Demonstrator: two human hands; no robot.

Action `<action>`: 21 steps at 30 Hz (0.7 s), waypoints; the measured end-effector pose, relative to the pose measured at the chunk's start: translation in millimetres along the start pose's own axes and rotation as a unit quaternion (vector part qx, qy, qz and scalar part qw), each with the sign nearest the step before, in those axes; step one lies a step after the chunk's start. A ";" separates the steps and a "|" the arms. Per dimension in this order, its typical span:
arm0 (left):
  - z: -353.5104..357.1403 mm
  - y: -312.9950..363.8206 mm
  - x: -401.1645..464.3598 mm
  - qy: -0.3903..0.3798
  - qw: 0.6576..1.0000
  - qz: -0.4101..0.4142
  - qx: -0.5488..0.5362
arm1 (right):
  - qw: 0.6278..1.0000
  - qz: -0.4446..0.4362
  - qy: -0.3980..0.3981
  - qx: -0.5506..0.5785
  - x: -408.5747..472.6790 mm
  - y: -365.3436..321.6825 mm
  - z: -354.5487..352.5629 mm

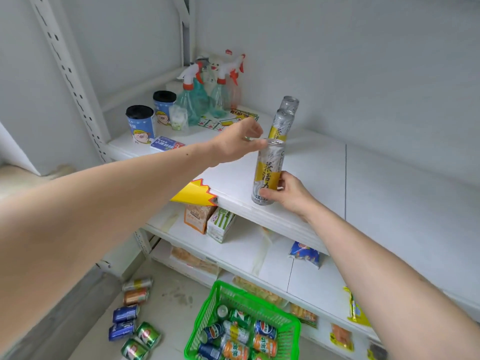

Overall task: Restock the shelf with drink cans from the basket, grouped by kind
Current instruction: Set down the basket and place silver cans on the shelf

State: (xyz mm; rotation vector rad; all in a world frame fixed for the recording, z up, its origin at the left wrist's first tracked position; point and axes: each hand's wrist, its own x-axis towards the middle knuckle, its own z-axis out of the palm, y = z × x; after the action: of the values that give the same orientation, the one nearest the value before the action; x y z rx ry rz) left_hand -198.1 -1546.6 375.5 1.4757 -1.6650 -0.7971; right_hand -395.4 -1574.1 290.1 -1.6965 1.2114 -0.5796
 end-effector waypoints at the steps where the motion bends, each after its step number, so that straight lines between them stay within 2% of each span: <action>1: -0.3 -5.3 5.0 0.006 1.000 -0.005 0.014 | 1.000 0.001 0.009 0.006 6.6 1.5 -1.8; 6: 2.7 -39.2 25.4 0.010 0.992 -0.065 0.107 | 0.999 0.012 0.045 0.015 45.5 11.1 -2.8; 11: 11.3 -72.1 39.0 -0.052 0.965 -0.088 0.241 | 0.995 0.012 0.101 0.005 79.2 22.1 0.9; 21: 31.8 -102.8 56.6 -0.129 0.933 -0.131 0.310 | 0.991 -0.007 0.130 -0.010 106.6 31.3 -0.1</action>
State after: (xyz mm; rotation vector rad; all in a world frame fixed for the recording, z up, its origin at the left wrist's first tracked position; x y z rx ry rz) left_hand -174.7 -1617.8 279.8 2.1365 -2.0654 -0.6508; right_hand -367.4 -1672.9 247.9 -1.6843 1.3921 -0.8202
